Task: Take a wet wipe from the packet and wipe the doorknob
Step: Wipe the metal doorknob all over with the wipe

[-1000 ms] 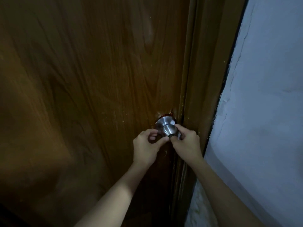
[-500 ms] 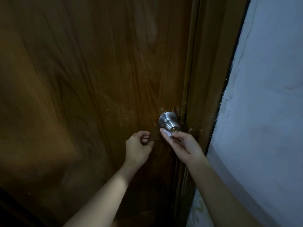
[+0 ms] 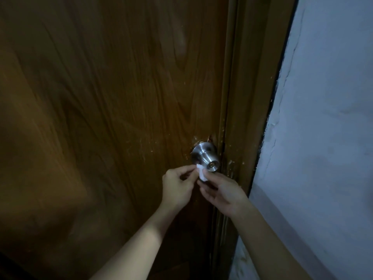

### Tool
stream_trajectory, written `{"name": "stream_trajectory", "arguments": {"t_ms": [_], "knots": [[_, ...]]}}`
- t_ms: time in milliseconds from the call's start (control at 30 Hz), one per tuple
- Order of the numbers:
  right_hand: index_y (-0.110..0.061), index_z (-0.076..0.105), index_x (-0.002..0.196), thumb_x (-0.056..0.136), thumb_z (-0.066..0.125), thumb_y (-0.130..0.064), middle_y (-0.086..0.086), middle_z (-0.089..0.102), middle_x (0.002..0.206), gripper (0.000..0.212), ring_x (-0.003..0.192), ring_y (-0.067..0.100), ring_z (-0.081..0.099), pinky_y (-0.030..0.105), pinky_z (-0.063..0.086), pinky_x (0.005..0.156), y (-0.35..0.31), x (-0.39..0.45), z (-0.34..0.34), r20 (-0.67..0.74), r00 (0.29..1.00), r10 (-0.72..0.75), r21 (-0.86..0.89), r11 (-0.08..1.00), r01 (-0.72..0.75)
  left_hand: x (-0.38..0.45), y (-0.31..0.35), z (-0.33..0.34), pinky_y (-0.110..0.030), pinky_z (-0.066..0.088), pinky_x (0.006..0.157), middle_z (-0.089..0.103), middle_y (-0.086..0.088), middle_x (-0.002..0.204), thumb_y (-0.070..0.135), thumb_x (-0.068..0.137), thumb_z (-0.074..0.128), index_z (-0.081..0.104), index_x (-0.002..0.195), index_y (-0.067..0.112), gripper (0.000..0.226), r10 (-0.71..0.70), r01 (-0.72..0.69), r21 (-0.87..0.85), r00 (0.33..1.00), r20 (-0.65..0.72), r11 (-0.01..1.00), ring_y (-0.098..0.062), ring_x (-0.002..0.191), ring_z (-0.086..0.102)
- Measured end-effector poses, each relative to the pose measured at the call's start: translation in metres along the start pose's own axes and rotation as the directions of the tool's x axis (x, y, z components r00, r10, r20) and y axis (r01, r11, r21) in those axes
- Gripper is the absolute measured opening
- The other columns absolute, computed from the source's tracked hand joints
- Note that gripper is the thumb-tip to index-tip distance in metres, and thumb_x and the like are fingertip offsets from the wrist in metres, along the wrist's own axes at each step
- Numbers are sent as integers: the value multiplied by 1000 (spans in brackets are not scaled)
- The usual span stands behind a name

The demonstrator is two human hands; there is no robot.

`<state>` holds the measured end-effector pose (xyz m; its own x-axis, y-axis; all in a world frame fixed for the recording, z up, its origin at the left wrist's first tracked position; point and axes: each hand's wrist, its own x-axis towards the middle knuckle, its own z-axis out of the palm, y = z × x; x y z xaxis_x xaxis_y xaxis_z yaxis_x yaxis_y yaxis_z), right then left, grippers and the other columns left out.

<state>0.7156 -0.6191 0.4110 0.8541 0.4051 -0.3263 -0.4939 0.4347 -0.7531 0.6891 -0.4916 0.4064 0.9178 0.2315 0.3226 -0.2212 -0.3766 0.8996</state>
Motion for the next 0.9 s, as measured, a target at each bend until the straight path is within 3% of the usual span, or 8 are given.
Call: {"name": "stream_trajectory", "arguments": {"t_ms": [67,133,233,367,500,633,733,900], "knots": [[-11,63,107,81,68,-12,7,69,103,27,95,20,66,28,53,68,-3,-3,2,-49,998,-30,-104,994,25,2,-3,6,-24,53,76,73,-4,94,12,86,59,71,97,12,17,-142,138,-32,978,-156,990,-11,86,68],[-13,61,109,82,66,-12,6,69,99,28,88,18,68,27,56,67,-4,-4,6,-117,988,-105,-224,972,77,7,-3,14,-25,52,72,72,-7,91,10,86,57,70,95,9,16,-411,348,-253,873,-262,903,-15,81,66],[-19,48,128,86,62,-15,1,66,97,44,83,15,68,27,57,66,-3,0,9,-187,940,-286,-425,886,185,16,-2,27,-23,51,63,71,-10,87,7,85,59,67,95,7,13,-655,514,-461,721,-225,724,-15,74,67],[-18,44,132,88,58,-13,-1,66,94,47,82,14,67,29,57,69,-3,3,4,-140,916,-376,-531,809,251,31,9,36,-26,55,69,68,-16,87,-2,80,62,64,88,0,8,-820,494,-787,572,-26,370,-19,73,67],[-17,59,117,89,55,-13,2,69,96,28,84,15,68,31,56,68,-5,5,-4,-126,905,-406,-560,782,272,36,7,46,-31,55,77,66,-23,98,-4,85,53,57,107,-7,22,-801,514,-845,565,200,152,-25,89,67],[-17,66,101,89,56,-10,4,69,94,17,85,16,67,28,54,64,-10,6,-13,-146,876,-460,-573,761,304,42,8,55,-36,57,68,64,-24,103,0,91,38,50,120,-7,32,-721,530,-847,606,336,51,-27,93,65],[-17,66,95,90,55,-12,1,69,87,13,80,15,67,28,54,63,-12,7,-16,-119,880,-461,-599,740,306,43,10,51,-35,51,81,63,-22,112,2,92,40,52,117,-7,29,-745,538,-842,578,334,40,-28,109,61],[-23,62,87,90,55,-16,-1,68,83,10,76,15,68,31,56,68,-4,9,-9,-121,882,-456,-611,735,295,38,14,26,-32,50,82,62,-20,118,1,88,50,52,114,-5,27,-798,504,-859,553,239,92,-25,110,61]]}}
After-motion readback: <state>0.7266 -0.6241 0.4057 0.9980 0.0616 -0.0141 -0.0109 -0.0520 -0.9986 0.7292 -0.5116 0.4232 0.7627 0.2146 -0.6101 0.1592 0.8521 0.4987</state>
